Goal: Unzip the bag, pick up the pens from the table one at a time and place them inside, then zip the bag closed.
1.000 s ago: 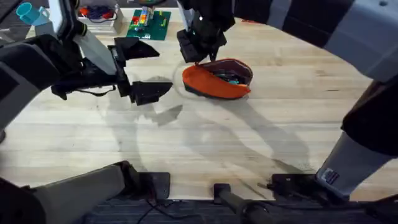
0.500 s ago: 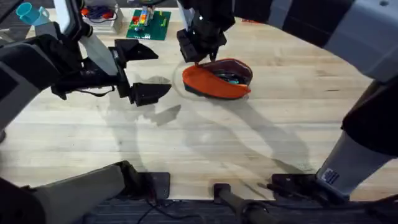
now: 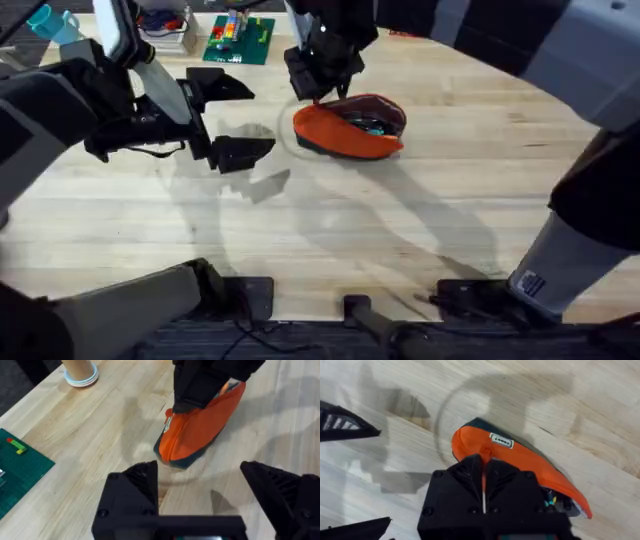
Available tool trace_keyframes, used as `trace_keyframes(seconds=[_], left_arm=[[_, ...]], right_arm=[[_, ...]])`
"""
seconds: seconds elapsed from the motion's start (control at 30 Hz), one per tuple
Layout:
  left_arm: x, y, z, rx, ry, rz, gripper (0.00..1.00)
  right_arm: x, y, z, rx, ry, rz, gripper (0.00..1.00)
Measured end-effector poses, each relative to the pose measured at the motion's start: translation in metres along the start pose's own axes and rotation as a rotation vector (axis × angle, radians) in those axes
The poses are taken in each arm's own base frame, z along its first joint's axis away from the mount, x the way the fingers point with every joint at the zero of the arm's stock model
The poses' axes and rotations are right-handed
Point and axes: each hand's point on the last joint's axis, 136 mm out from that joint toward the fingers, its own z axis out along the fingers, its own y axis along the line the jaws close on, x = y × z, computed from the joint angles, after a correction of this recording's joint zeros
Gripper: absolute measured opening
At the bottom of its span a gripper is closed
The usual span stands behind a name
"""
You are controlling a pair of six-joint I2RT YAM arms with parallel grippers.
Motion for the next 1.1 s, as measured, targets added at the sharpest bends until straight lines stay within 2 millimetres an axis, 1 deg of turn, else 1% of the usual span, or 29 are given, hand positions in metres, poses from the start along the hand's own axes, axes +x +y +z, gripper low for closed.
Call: trace_keyframes(seconds=[0.2,0.47,0.6,0.77,0.97,1.1], left_arm=[[0.013,0.003,0.009,0.043,-0.025,-0.072,0.993],[0.034,0.018,0.029,0.102,-0.152,-0.152,0.993],[0.042,0.026,0.037,0.116,-0.228,-0.163,0.993],[0.044,0.032,0.041,0.124,-0.302,-0.165,0.993],[0.042,0.037,0.042,0.118,-0.317,-0.136,0.992],[0.038,0.036,0.048,0.133,-0.319,-0.095,0.993]], right_arm=[[0.0,0.0,0.0,0.0,0.0,0.0,0.031],[0.0,0.0,0.0,0.0,0.0,0.0,0.031],[0.0,0.0,0.0,0.0,0.0,0.0,0.031],[-0.001,0.0,0.0,0.0,-0.002,0.0,0.033],[-0.001,0.0,0.0,-0.001,-0.002,0.0,0.032],[-0.001,0.0,0.0,-0.001,-0.002,0.0,0.032]])
